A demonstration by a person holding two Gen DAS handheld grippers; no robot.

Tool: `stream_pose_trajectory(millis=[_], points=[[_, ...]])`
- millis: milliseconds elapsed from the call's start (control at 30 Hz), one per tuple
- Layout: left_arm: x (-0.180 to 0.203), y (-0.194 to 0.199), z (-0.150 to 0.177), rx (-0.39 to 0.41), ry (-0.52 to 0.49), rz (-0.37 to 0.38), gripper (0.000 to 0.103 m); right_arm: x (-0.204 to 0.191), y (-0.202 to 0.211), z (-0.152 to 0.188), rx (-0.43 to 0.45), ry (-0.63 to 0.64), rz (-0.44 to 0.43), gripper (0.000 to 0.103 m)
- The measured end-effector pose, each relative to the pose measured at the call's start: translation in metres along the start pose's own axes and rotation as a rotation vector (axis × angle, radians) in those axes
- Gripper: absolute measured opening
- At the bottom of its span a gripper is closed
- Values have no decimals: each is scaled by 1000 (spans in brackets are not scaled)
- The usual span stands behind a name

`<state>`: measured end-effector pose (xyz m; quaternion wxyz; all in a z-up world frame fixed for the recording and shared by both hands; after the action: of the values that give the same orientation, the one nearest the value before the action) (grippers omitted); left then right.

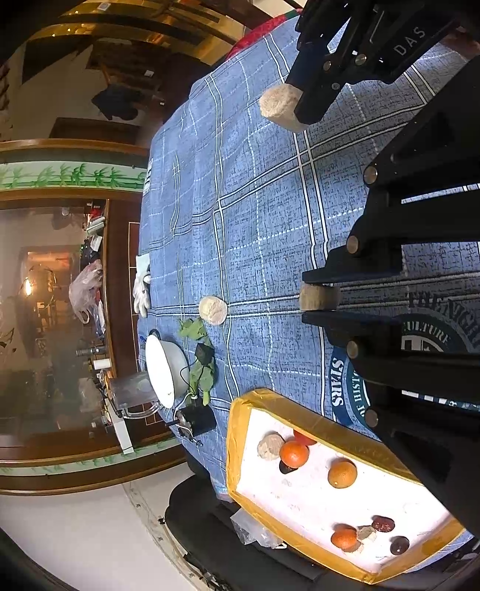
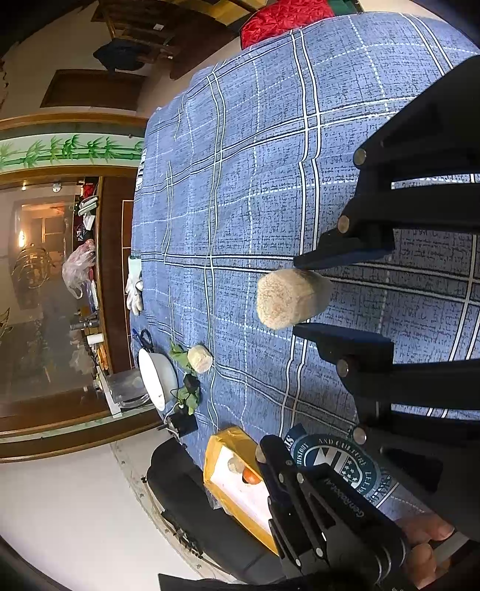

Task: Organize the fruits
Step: 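Carry the cork cylinder and tan cube toward the yellow-rimmed tray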

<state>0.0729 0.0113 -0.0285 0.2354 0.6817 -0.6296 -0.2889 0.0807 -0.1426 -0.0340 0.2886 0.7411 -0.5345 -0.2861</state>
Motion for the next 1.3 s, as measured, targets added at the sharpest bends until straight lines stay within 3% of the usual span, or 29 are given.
stream_pose_trajectory(millis=[567,1300], points=[[-36,6,5,-1,58,-37,13,-28,1,-7,10,50,-31,31],[-140,21,31,-15,214,-157,12,-111,-16,-12,-4,164,-138,31]])
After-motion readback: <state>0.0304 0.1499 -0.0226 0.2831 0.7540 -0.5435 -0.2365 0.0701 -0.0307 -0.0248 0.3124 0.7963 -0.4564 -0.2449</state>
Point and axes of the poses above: each gripper's, at about its wrist camera, not at the fingertips, and y roughly against the way its jaws point, x to its right, z to its underside, the point moved 6 cm from there along -y, roughly the way its jaws point, and after that the axes turned 3 degrees about -y, right-handed, at the moved point
